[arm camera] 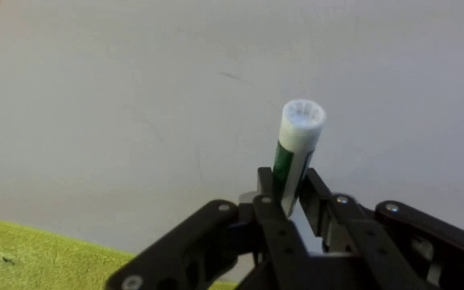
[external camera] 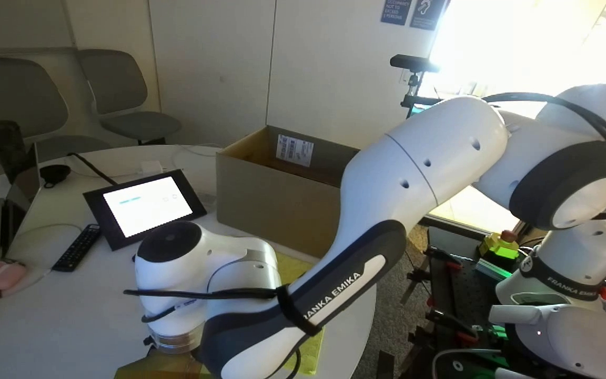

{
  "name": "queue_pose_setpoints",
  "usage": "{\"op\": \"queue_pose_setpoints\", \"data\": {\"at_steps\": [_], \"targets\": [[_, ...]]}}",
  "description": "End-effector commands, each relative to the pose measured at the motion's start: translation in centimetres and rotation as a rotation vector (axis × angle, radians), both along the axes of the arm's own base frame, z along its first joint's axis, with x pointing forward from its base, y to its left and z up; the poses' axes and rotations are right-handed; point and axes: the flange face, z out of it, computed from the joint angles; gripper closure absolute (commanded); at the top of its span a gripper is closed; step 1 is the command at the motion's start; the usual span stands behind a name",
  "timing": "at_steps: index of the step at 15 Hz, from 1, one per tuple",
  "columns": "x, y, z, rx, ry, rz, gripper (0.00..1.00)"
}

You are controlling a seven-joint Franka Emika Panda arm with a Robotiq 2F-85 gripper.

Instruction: Put the marker on the cloth, then fold the cloth and put it in the box

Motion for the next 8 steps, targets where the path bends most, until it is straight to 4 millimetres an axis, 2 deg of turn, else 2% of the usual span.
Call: {"op": "queue_pose_setpoints", "data": {"at_steps": [1,8], "targets": [[0.4,-1.8,2.7,-0.016,-0.025,-0.01,0.81],[0.3,-5.5,4.5,-0.072,-0.027,-0.052,0.81]]}}
